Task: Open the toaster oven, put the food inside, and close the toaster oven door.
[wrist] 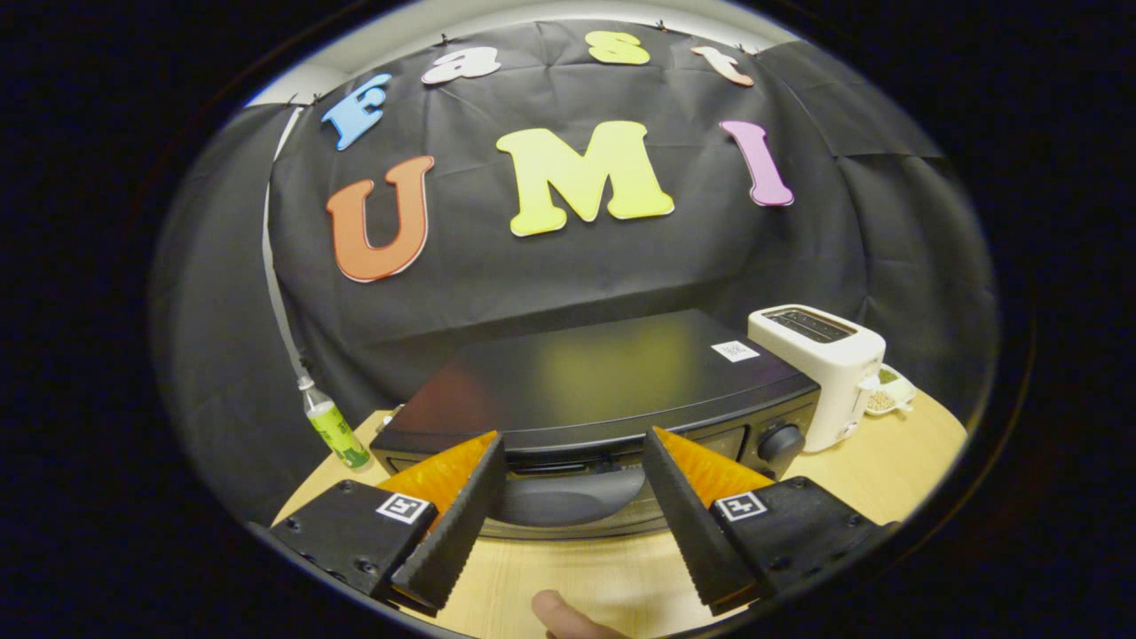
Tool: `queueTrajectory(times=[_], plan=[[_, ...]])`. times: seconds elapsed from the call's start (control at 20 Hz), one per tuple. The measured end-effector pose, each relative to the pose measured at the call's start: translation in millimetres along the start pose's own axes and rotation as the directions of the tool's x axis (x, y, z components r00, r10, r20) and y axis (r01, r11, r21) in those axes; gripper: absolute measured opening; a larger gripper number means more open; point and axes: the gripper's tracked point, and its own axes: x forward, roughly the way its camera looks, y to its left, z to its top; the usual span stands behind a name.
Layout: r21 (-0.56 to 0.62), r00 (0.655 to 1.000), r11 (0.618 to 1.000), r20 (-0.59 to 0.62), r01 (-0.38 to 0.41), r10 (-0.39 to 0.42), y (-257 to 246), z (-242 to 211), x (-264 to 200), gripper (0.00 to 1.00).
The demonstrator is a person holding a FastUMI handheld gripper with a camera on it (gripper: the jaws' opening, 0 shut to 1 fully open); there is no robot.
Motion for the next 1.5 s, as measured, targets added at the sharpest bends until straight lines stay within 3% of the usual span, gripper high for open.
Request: queueTrajectory(times=[0.05,0.45,1.0,1.5], plan=[[-0.002,0.999,1.000,-0.050,0.008,-0.009,0.5,-12.8,1.6,1.00],[0.045,0.994,0.999,-0.113,0.005,0.000,0.8,-29.7,-21.4,1.00],[-0.163,0.979,0.984,-0.178,0.075,-0.104,-8.2,-94.9,-81.8,1.00],[-0.106,0.921,0.992,-0.376,0.070,-0.106,-22.5,-174.4,-93.9,1.00]])
